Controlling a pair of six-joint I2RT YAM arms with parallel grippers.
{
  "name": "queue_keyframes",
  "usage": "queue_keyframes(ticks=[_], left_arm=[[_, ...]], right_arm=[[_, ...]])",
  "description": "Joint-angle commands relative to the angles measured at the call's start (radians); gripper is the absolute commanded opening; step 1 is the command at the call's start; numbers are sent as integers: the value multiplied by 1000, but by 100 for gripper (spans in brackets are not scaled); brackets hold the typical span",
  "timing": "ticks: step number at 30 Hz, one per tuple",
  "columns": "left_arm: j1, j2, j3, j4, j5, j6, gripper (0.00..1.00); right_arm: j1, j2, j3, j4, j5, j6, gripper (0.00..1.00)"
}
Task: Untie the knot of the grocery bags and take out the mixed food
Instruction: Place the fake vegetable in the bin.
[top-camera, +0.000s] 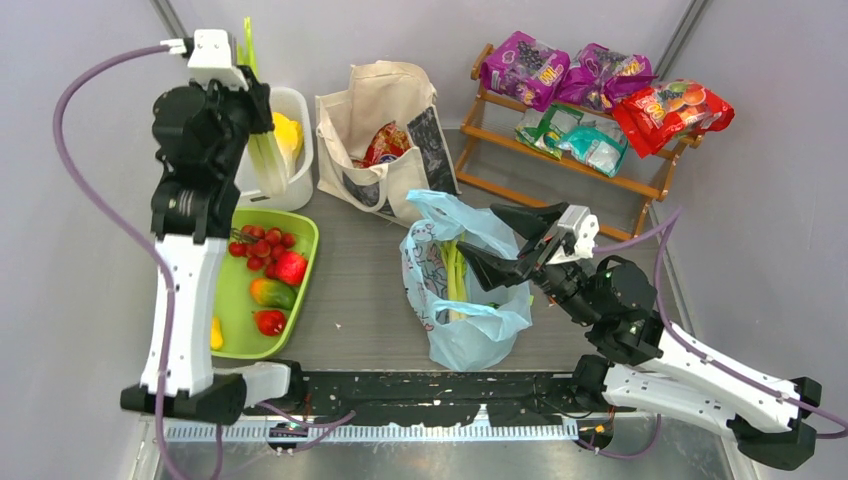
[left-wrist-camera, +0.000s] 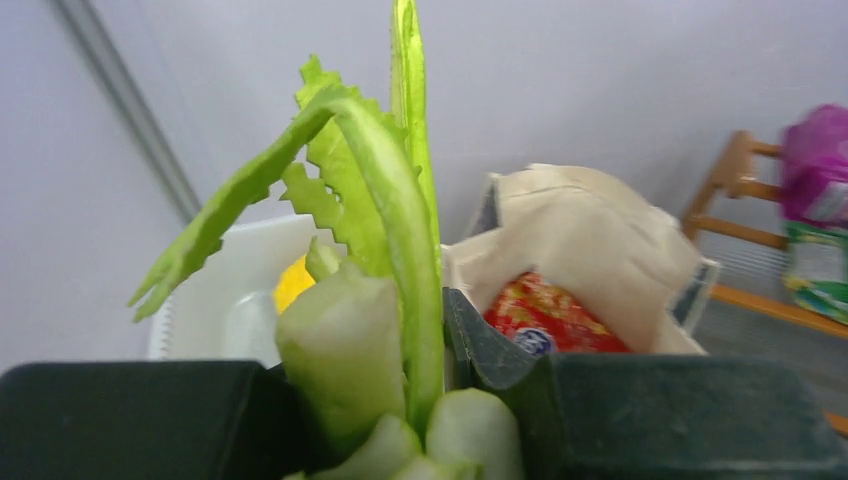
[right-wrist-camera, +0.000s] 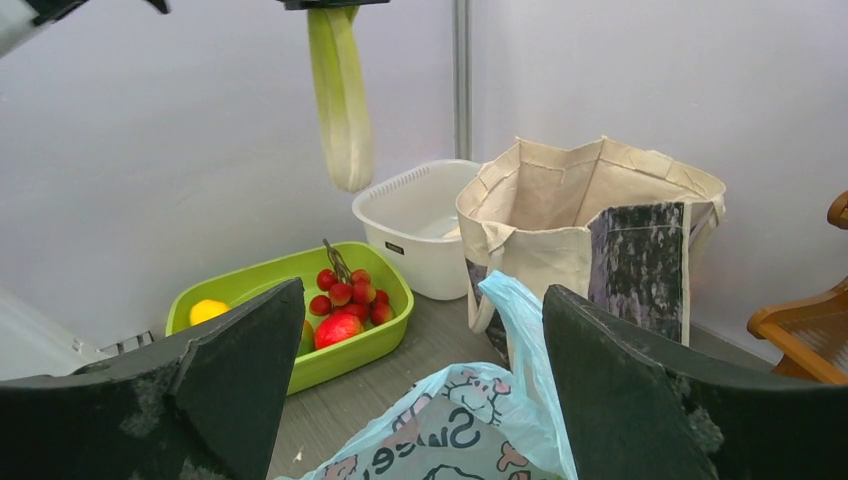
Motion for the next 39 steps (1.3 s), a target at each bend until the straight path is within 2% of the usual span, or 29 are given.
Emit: queue_keyframes(ticks=[1,9,17,25,36,38,39], left_arm=[[92,133,48,100,-93,115,0],[128,299,16,338,-160,364,0],[134,407,-77,583,-102,487,0],[206,587,14,675,-60,475,0],[313,743,75,657,-10,396,0],[329,765,94,640,-14,376,10],[335,776,101,630,-11,361,20]], right_arm=[[3,-27,-15,6,8,14,96],[3,-16,-43,-10,7,40,96],[3,51,-45,-28,-15,48,96],[3,56,-44,-47,-43,73,95],[3,98,-26,-41,-32,80,96],[3,106,-17,-46,-40,81,95],[3,108,-14,-46,-42,82,95]])
